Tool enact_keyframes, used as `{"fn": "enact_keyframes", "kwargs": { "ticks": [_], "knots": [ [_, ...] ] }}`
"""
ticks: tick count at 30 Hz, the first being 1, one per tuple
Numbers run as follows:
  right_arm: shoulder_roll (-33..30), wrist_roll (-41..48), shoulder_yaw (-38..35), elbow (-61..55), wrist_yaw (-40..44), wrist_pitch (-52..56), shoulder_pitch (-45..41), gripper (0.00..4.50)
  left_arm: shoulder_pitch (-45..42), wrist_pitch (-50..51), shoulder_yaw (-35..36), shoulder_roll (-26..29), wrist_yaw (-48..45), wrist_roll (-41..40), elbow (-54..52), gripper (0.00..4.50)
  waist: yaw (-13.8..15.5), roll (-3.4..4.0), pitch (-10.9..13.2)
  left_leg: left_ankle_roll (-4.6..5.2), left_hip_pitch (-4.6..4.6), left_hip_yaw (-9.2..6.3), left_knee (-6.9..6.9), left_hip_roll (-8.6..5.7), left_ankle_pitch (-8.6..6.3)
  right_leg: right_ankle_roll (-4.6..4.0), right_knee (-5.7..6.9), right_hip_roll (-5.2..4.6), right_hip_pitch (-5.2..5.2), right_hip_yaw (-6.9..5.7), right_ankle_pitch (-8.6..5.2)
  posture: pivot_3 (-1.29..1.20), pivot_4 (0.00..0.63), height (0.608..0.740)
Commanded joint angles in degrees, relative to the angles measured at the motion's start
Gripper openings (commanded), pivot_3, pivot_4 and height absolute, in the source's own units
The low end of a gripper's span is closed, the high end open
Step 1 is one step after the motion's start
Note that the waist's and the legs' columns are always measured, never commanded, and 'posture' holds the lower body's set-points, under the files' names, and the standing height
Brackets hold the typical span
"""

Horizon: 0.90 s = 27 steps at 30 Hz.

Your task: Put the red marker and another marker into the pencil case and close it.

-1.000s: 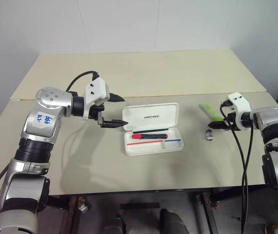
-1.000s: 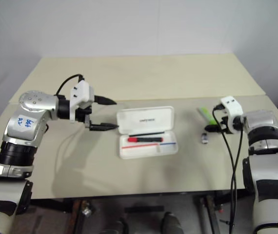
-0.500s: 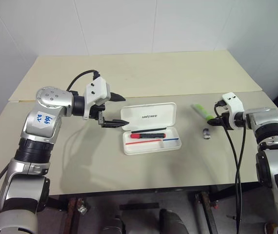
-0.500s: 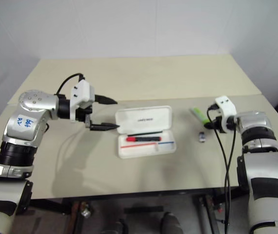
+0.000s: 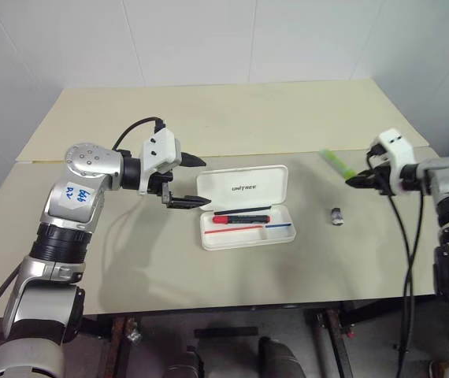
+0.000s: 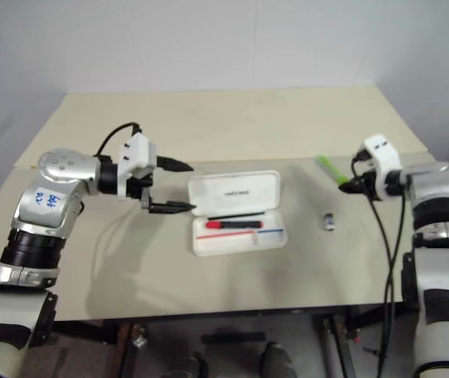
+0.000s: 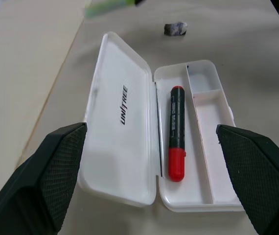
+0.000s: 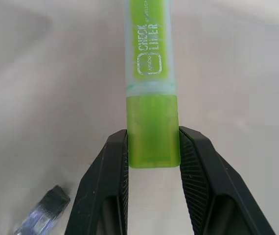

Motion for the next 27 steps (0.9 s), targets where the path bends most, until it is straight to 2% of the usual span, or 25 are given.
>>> {"fn": "enact_keyframes", "kwargs": {
  "ticks": [1,5,8,13,20,27],
  "knots": [
    [-4.2,4.3,-3.0,-15.1,4.9,6.3,5.2,1.09,-0.8,-2.3,0.6,0.1,-0.8,-0.8,1.2,4.50,0.4,0.00,0.0,0.02,-0.01,0.00,0.00,0.00,-0.01,0.00,-0.02,0.00,0.00,0.00,0.00,0.00,0.150,0.740],
    [-9.0,10.7,-7.2,-36.0,9.1,12.5,16.0,1.09,-0.5,-4.2,0.6,0.1,-1.6,-0.5,3.2,4.50,1.1,0.01,0.0,0.04,-0.02,0.05,0.06,0.00,-0.02,0.01,0.02,0.00,-0.02,0.01,0.00,0.00,0.150,0.740],
    [-12.8,16.7,-11.2,-51.3,14.6,11.1,26.5,1.09,0.3,-5.0,1.0,0.2,-2.5,-1.2,4.3,4.50,1.4,0.02,0.0,0.04,-0.03,0.03,0.09,0.01,-0.03,0.01,0.04,0.00,-0.03,0.00,0.00,0.00,0.150,0.740],
    [-15.8,19.8,-12.0,-62.3,17.3,7.0,35.2,1.09,1.7,-5.5,1.8,0.7,-3.9,-1.9,5.5,4.50,1.3,0.01,0.0,0.14,0.02,0.05,0.31,-0.01,-0.08,0.20,-0.09,-0.01,0.25,0.02,0.14,0.00,0.150,0.740],
    [-10.9,19.4,-2.3,-67.7,16.1,3.2,32.5,1.09,4.5,-8.2,2.2,2.4,-4.3,-1.0,6.8,4.50,1.3,-0.01,0.0,0.22,0.14,0.04,0.33,0.05,-0.08,0.11,-0.05,0.02,0.27,0.03,0.27,0.00,0.150,0.740],
    [-3.9,12.2,9.0,-58.8,17.8,-8.3,25.2,1.09,8.3,-10.0,1.8,4.3,-4.2,-0.6,4.9,4.50,1.3,-0.01,0.0,0.20,0.08,0.01,0.32,0.03,-0.03,0.06,-0.05,0.02,0.24,0.02,0.33,0.00,0.150,0.740]
  ]
}}
